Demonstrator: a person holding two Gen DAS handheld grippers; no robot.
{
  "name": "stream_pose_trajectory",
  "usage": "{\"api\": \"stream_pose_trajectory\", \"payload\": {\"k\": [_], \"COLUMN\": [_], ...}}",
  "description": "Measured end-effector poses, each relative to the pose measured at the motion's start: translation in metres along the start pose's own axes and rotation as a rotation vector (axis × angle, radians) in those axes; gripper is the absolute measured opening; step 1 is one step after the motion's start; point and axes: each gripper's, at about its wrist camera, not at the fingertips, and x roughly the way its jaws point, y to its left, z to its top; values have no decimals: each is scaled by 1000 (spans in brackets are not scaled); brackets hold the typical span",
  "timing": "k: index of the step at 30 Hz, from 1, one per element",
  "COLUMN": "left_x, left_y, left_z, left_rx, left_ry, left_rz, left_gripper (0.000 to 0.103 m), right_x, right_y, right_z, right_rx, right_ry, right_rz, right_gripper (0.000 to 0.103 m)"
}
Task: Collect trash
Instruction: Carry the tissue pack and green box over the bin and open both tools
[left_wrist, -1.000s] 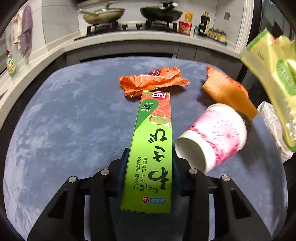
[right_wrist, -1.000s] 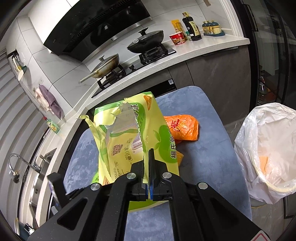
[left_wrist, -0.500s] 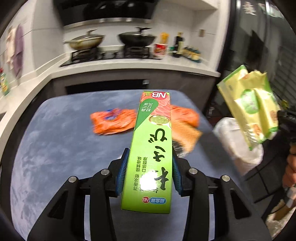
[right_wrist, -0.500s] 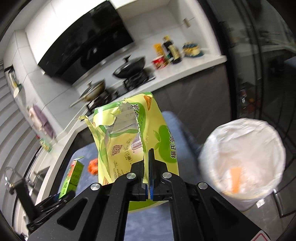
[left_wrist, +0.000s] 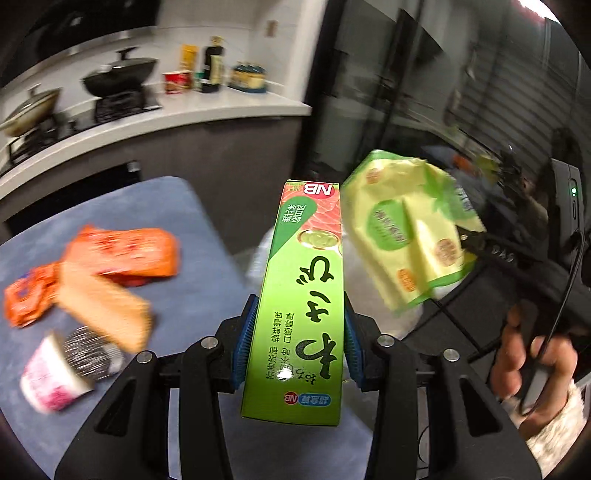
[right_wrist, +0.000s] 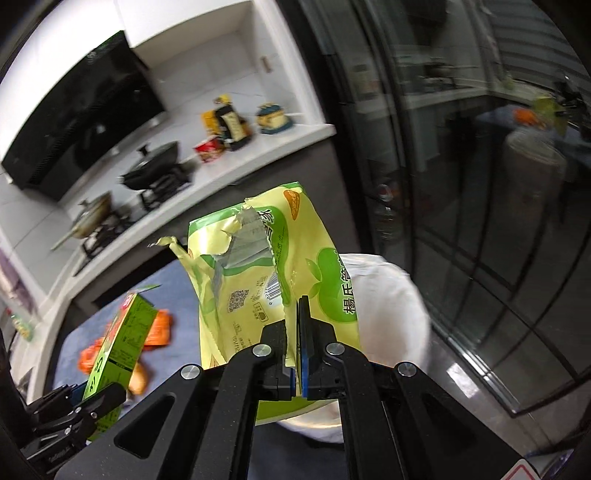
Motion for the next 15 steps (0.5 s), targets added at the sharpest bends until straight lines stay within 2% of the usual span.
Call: {"api": "stream_pose_trajectory", "payload": {"k": [4, 7, 12, 14, 15], "left_x": [41, 69, 98, 100, 100], "left_y": [-33, -53, -54, -54, -56], "left_z": [8, 9, 13, 14, 14], "left_rx": [42, 70, 42, 56, 68], "left_ry": [58, 101, 141, 135, 122], "left_rz": [-31, -28, -34, -25, -14], "left_gripper": [40, 40, 41, 49, 59], "right_x": [23, 35, 43, 42, 41], "right_y": [-24, -34, -49, -51, -51], "right_z": [-1, -5, -7, -8, -8], "right_rx": [20, 31, 63, 67, 66], "right_ry": [41, 70, 73, 72, 68], "right_rz": [-43, -58, -83, -84, -82], "right_gripper": [3, 8, 12, 21, 24]}}
